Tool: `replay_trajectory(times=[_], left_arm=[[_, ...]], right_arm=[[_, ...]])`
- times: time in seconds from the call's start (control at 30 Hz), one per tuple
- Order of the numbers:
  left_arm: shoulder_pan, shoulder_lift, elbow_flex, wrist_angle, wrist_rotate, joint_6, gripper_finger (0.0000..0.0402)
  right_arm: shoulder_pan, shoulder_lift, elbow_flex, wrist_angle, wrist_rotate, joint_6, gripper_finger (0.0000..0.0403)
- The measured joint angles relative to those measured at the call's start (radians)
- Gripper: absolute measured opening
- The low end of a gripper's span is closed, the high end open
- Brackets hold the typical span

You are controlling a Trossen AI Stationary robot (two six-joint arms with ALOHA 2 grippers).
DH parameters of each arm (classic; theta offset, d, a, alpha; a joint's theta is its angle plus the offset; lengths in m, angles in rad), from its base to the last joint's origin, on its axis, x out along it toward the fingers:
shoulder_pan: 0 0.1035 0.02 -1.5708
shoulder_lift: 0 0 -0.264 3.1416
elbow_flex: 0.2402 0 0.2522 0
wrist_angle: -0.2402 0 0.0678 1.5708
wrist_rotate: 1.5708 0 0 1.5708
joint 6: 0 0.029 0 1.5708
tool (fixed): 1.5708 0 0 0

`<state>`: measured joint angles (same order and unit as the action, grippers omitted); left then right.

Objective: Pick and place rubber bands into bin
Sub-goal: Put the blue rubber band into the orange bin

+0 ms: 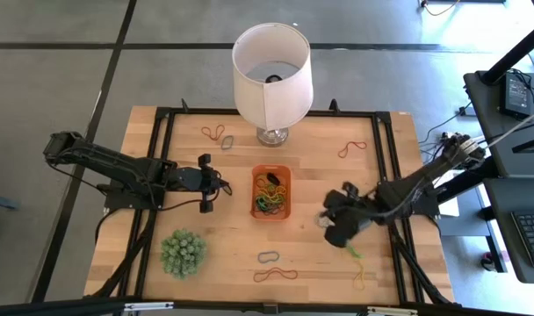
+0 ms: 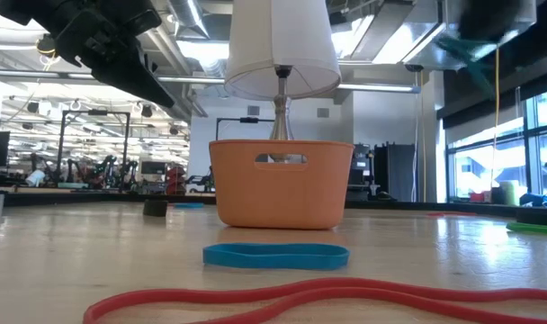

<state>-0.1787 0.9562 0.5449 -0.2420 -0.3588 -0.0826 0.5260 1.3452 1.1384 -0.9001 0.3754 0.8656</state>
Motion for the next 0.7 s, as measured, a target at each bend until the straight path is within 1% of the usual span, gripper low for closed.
replay_trajectory(times=[0.17, 0.33, 0.57, 0.7], left_arm=[[0.000, 0.000, 0.000, 0.000, 0.000, 0.027, 0.0006], [0.000, 0.000, 0.000, 0.000, 0.000, 0.027, 0.0006], [0.000, 0.000, 0.000, 0.000, 0.000, 0.040, 0.0006], [0.000, 0.000, 0.000, 0.000, 0.000, 0.042, 0.0006]], right_arm=[[-0.147, 0.007, 0.051, 0.154, -0.006, -0.198, 0.0001], [-0.278, 0.064, 0.104, 0.272, -0.102, -0.362, 0.0001], [-0.398, 0.270, 0.252, 0.274, -0.210, -0.526, 0.0000], [-0.440, 0.417, 0.353, 0.242, -0.222, -0.579, 0.0000]])
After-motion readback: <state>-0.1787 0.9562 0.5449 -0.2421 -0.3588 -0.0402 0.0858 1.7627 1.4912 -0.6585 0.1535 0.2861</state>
